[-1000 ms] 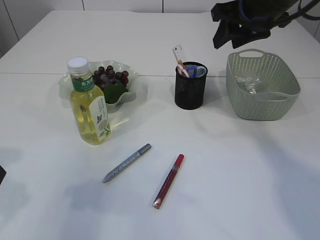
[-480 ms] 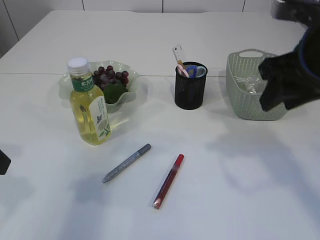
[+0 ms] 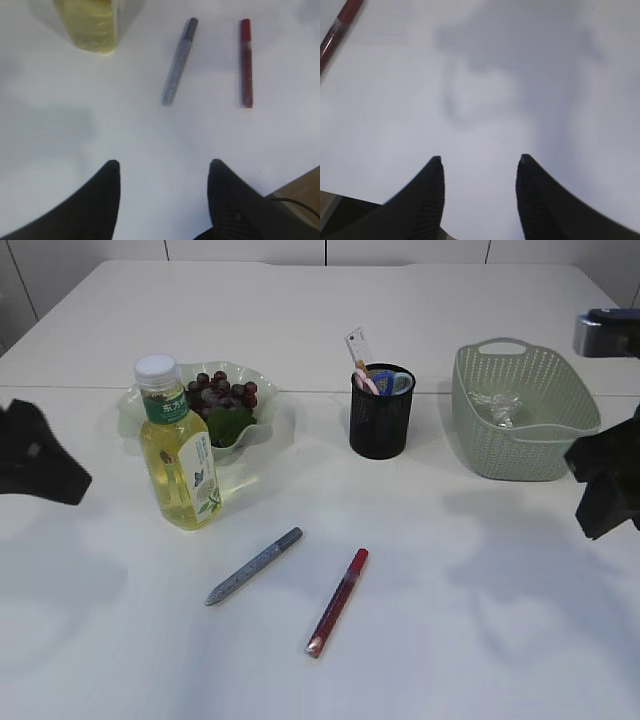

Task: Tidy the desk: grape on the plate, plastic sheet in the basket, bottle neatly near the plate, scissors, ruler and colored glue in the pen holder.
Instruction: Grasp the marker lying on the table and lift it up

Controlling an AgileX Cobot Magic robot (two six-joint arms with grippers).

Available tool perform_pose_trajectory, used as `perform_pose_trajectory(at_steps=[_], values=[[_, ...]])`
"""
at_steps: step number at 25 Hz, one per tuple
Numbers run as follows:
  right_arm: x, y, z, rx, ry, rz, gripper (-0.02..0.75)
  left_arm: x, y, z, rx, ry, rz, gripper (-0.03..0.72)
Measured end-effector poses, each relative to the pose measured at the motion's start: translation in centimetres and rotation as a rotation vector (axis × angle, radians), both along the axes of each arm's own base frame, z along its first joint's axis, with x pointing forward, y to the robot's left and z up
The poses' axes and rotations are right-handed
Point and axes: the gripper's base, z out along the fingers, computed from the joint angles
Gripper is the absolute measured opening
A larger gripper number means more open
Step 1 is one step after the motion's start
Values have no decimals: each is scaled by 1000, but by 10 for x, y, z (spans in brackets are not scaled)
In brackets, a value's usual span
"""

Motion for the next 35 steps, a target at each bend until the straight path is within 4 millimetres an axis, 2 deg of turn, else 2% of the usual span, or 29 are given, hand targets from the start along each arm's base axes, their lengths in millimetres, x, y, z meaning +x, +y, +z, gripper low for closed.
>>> perform_pose_trajectory(at_steps=[5,11,16,25,35], values=[[-1,-1,0,-11,12,1,379,25,-45,-7,42,65,-125,405],[-1,-1,0,-11,13,-1,379,58,-95,-37,119,138,-220,404],[-1,-1,0,-11,13,-1,379,91,-119,-68,155,200,-233,405],[-2,-1,0,-11,17,-1,379,127,-144,-118,198,264,-238,405],[-2,-1,0,-12,19,-1,379,139,-145,-164,290,302,-253,405]])
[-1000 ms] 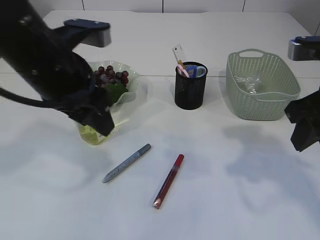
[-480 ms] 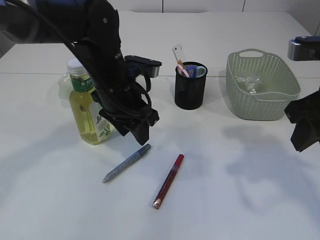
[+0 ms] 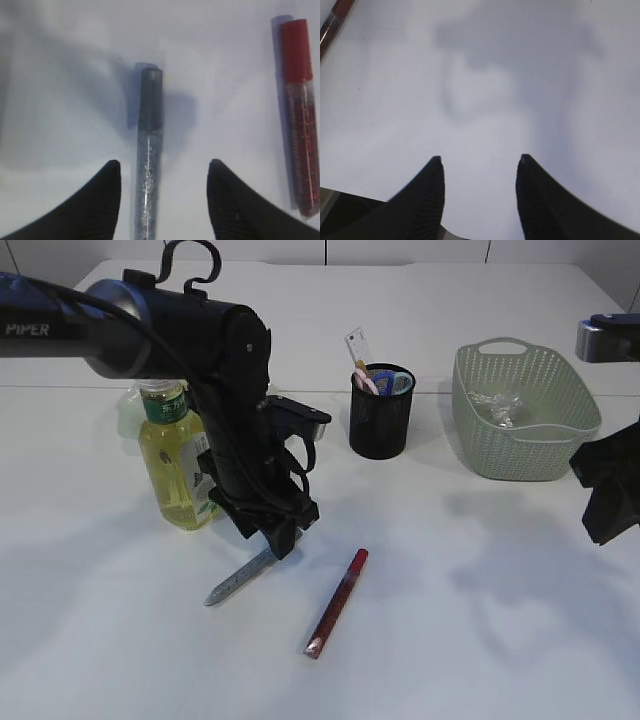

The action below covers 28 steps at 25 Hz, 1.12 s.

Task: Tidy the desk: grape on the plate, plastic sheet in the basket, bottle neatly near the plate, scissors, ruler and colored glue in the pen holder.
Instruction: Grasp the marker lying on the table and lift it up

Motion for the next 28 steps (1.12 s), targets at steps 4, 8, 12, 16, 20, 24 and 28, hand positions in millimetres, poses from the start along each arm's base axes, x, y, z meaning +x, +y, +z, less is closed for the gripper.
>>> perform_pose_trajectory(at_steps=[4,8,12,16,20,24,28], values=[[0,0,0,0,0,0,379,1,-1,-12,12,14,0,403],[0,0,0,0,0,0,379,2,-1,-17,16,17,-14,396],[0,0,0,0,0,0,379,4,-2,-17,5,-2,-16,396],[0,0,0,0,0,0,379,4,-2,-26,14,12,-16,389],[0,0,0,0,0,0,379,5,-3,-33,21,22,-16,386],[0,0,0,0,0,0,379,6,-4,-34,21,22,-16,379],[0,0,0,0,0,0,379,6,-3,-34,23,22,-17,308]])
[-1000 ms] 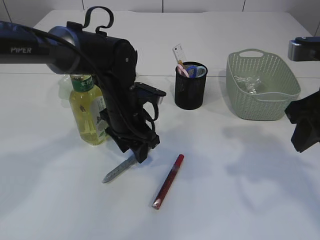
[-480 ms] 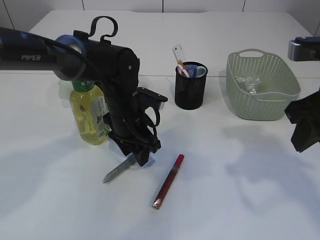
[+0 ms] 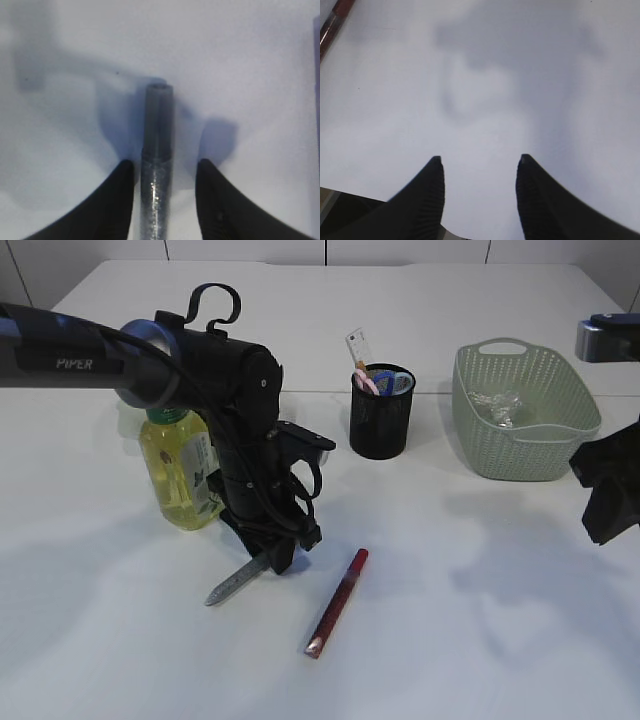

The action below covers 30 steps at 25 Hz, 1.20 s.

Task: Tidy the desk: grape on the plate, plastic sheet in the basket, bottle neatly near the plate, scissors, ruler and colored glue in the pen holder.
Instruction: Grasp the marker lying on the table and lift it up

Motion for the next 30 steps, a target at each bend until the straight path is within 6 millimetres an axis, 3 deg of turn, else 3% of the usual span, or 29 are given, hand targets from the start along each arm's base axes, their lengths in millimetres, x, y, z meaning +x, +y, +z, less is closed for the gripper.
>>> perform_pose_trajectory(at_steps=[6,20,30], values=[[0,0,0,0,0,0,379,0,0,-1,1,1,0,157],[0,0,0,-11,-6,57,379,9,-12,4,-129,-99,50,139],[0,0,0,-11,-8,60,379,26,-46,66,-330,-352,36,139]])
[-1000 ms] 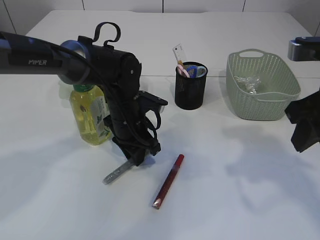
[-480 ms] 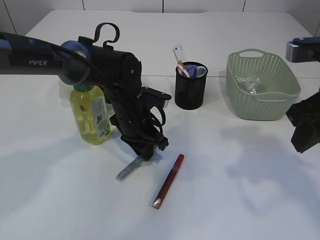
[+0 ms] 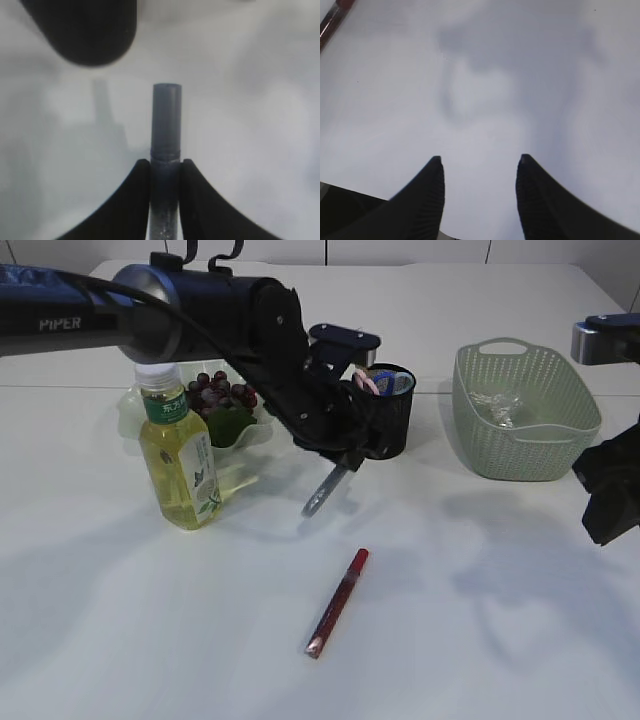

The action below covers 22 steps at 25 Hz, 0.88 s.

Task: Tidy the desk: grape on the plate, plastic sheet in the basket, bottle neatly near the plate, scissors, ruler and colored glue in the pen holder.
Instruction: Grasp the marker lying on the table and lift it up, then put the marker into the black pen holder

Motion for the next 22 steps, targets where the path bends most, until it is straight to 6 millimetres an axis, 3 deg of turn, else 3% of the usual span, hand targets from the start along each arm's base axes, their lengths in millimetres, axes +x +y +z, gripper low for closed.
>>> perform_pose_trajectory(at_steps=[6,12,15,22], values=[[0,0,0,0,-2,2,379,13,-32,52,-240,-315,20,138],[0,0,0,0,-2,2,379,28,-38,83,-461,-624,94,138],[0,0,0,0,-2,2,380,32,-39,83,-509,-695,115,137],[0,0,0,0,-5,5,382,42,-44,60,-542,-792,130,137]])
